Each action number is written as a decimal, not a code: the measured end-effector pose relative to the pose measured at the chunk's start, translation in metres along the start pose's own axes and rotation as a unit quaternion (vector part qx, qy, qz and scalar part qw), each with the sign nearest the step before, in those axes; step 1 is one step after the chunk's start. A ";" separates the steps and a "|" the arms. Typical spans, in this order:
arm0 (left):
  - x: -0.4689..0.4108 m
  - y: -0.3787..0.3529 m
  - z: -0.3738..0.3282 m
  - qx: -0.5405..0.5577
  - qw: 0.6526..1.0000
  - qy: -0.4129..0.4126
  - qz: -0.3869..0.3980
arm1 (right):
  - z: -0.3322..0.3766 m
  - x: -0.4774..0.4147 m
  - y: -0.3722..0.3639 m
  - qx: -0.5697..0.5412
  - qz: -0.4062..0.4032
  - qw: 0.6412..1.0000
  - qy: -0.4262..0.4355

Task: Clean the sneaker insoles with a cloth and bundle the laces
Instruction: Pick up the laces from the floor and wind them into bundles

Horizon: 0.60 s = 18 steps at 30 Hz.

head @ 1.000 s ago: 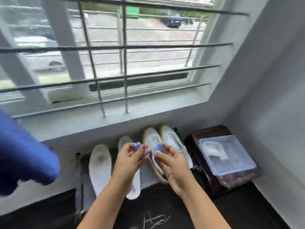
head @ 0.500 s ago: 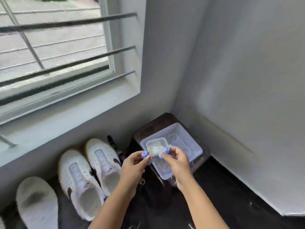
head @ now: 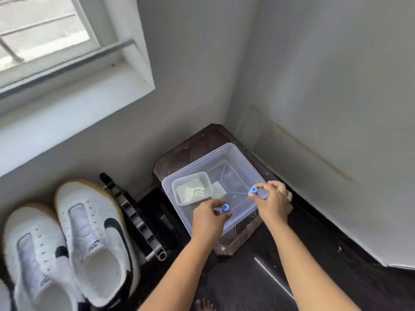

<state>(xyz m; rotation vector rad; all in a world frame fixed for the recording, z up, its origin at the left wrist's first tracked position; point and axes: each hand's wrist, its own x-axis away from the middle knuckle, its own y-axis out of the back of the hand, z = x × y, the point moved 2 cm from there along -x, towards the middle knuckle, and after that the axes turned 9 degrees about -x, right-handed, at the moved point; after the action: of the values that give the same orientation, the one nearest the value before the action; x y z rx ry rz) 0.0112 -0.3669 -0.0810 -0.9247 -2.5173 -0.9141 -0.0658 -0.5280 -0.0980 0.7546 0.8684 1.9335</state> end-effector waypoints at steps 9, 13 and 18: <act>-0.037 -0.055 -0.001 -0.072 0.997 -0.034 0.004 | -0.030 -0.011 -0.019 -0.020 -0.046 0.999 0.017; -0.047 -0.075 0.011 -0.072 0.996 -0.053 -0.004 | -0.038 -0.013 -0.030 -0.066 -0.062 0.996 0.024; -0.056 -0.081 0.011 -0.041 0.997 -0.062 0.000 | -0.035 -0.014 -0.033 -0.089 -0.077 0.993 0.014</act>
<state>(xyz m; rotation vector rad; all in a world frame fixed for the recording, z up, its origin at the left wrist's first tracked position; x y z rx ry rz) -0.0017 -0.4332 -0.1528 -1.0375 -2.5994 -0.9967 -0.0717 -0.5373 -0.1465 0.5406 0.7382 1.8587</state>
